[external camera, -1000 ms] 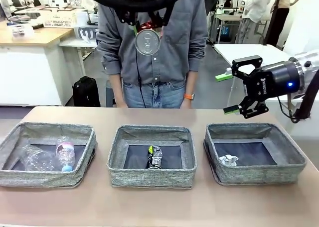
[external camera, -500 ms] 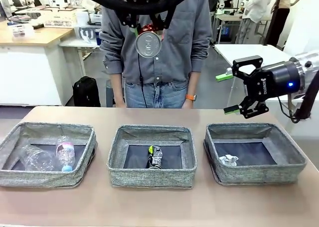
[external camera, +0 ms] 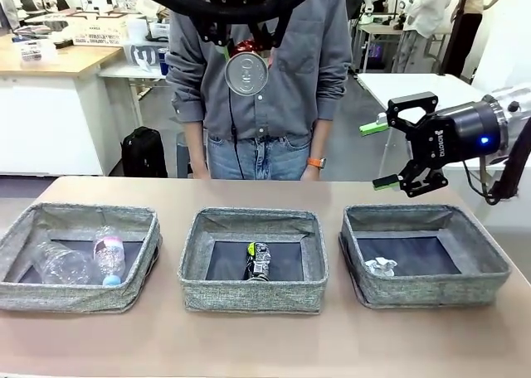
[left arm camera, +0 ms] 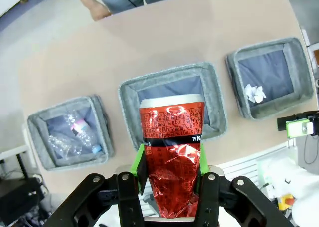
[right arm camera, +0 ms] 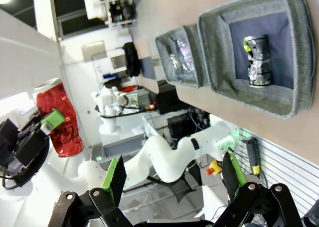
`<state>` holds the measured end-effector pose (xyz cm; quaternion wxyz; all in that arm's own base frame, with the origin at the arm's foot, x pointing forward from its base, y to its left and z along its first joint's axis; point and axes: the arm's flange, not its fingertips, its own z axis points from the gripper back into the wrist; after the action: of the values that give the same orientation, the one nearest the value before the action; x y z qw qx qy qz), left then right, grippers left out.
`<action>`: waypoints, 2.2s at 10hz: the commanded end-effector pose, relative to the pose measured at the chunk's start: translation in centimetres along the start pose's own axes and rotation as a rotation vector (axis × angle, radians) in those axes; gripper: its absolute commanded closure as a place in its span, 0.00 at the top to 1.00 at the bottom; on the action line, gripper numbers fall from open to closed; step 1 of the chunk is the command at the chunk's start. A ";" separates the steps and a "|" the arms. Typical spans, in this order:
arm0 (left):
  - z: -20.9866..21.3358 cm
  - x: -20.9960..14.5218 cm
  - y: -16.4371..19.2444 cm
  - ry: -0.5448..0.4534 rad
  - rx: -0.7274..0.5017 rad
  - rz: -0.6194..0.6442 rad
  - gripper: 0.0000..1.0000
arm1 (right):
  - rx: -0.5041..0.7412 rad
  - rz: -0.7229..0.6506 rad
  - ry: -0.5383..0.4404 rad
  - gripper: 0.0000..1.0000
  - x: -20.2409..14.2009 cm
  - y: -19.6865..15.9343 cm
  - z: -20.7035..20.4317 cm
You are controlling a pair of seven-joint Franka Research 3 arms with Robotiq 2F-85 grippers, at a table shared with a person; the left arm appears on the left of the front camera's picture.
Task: Sort the waste into the appropriate baskets.
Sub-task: Place the picked waste into the Fabric basket indicated by the person.
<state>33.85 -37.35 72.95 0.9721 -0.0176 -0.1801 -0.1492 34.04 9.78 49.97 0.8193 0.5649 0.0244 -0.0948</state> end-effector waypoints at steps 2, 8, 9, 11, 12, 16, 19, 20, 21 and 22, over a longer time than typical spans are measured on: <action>0.3 -0.4 0.4 0.005 -0.002 0.015 0.42 | 0.005 0.023 0.004 1.00 0.2 0.0 0.0; 0.3 -0.4 0.4 0.005 -0.002 0.015 0.42 | 0.005 0.023 0.004 1.00 0.2 0.0 0.0; 0.3 -0.4 0.4 0.005 -0.002 0.015 0.42 | 0.005 0.023 0.004 1.00 0.2 0.0 0.0; 0.3 -0.4 0.4 0.005 -0.002 0.015 0.42 | 0.005 0.023 0.004 1.00 0.2 0.0 0.0; 0.3 -0.4 0.4 0.005 -0.002 0.015 0.42 | 0.005 0.023 0.004 1.00 0.2 0.0 0.0; 0.3 -0.4 0.4 0.005 -0.002 0.015 0.42 | 0.005 0.023 0.004 1.00 0.2 0.0 0.0; 0.0 0.0 0.0 0.000 0.000 0.000 0.42 | 0.005 0.023 0.004 1.00 0.2 0.0 0.0; -3.3 -0.3 -0.3 -0.037 0.072 -0.031 0.42 | 0.005 0.023 0.004 1.00 0.2 0.0 0.0; -8.2 -1.6 -0.5 -0.025 0.098 -0.077 0.42 | 0.005 0.023 0.004 1.00 0.2 0.0 0.0; -12.3 -3.1 -0.2 0.010 0.133 -0.059 0.42 | 0.005 0.023 0.004 1.00 0.2 0.0 0.0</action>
<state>35.51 -38.66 64.94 0.9682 0.0310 -0.1778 -0.1730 34.04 9.77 49.97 0.8193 0.5649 0.0243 -0.0948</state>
